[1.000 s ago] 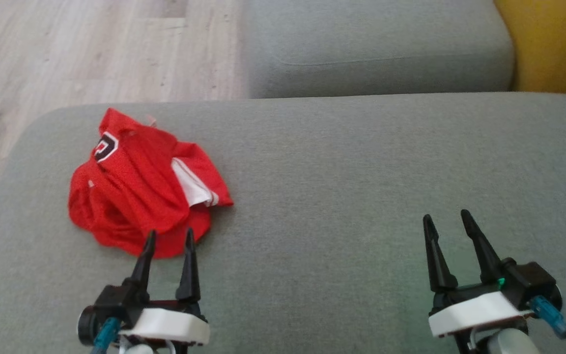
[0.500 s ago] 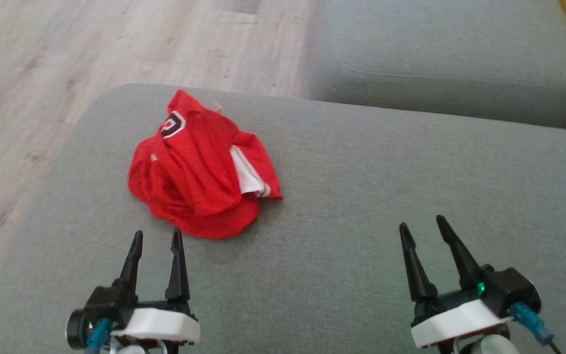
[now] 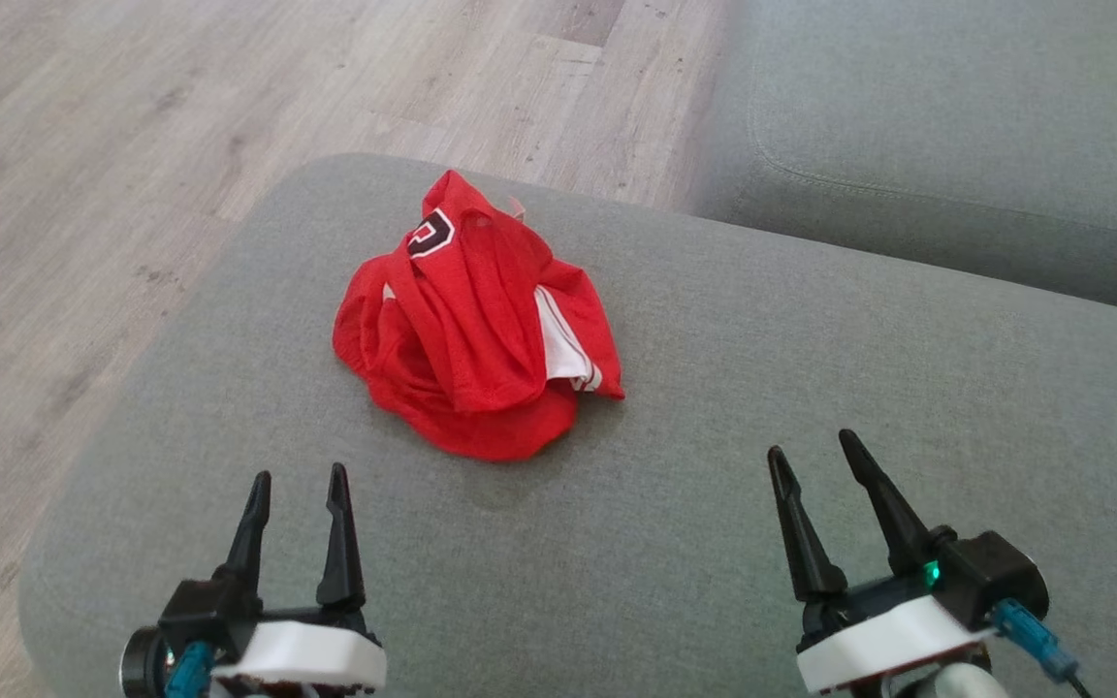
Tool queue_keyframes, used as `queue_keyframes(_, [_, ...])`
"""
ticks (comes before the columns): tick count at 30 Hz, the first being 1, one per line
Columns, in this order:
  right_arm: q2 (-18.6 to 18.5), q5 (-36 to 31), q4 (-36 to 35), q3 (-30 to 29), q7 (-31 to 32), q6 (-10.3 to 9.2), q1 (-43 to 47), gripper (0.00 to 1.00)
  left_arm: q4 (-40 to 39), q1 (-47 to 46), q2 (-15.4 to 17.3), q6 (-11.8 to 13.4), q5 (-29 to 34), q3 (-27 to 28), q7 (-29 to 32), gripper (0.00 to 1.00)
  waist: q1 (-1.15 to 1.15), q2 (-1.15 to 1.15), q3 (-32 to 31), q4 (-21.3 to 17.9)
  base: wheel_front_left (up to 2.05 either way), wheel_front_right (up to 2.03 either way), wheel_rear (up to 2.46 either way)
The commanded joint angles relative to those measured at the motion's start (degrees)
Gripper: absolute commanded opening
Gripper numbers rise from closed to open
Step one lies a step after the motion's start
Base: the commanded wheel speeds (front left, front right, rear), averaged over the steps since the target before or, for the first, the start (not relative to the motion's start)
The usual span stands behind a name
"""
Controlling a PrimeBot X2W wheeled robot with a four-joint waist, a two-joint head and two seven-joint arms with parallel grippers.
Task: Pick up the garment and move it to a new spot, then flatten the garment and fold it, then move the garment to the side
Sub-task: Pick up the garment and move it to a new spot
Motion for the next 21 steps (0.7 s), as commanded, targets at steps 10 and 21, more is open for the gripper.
queue_keyframes(10, [-0.5, -0.3, -1.8, 2.8, -0.6, -0.04, -1.0, 1.0, 0.2, -6.0, 1.6, -3.0, 3.3, 1.3, -0.5, 1.0, 0.0, 0.0, 1.5, -1.9, 0.0, 0.0, 0.0])
queue_keyframes(21, [-0.5, -2.1, -2.1, 1.5, -0.6, -0.04, -3.9, 1.0, 10.0, -30.8, 7.0, -8.0, 1.4, -4.7, 14.8, 1.0, 0.0, 0.0, 8.8, -8.4, 0.0, 0.0, 0.0])
